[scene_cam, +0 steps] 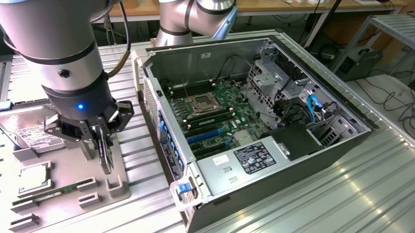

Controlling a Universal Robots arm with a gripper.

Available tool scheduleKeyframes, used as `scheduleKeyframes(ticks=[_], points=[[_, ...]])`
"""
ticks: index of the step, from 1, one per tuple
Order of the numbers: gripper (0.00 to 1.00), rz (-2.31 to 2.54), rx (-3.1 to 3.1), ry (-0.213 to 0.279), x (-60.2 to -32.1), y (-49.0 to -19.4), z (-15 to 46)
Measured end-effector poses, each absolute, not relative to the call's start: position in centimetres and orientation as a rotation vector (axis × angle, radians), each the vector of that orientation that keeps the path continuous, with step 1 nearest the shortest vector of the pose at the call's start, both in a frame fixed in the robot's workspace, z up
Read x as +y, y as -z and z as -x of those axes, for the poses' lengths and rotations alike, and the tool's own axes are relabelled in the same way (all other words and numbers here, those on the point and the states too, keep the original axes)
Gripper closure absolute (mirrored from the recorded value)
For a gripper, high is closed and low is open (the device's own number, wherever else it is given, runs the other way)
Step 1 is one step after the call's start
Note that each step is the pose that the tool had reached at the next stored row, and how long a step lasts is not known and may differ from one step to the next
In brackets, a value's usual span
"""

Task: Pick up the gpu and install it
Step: 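Pick up the gpu and move the gpu toward the slot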

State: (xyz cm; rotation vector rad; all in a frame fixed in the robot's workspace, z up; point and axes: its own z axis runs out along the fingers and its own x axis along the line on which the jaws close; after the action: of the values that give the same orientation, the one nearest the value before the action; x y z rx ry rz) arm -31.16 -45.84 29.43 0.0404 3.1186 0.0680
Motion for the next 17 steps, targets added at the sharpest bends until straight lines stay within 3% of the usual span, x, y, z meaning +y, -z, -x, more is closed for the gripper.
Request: scheduleKeyframes(ticks=[17], points=[[0.73,-0.040,3.121,-0.068,-45.8,-33.2,31.1]])
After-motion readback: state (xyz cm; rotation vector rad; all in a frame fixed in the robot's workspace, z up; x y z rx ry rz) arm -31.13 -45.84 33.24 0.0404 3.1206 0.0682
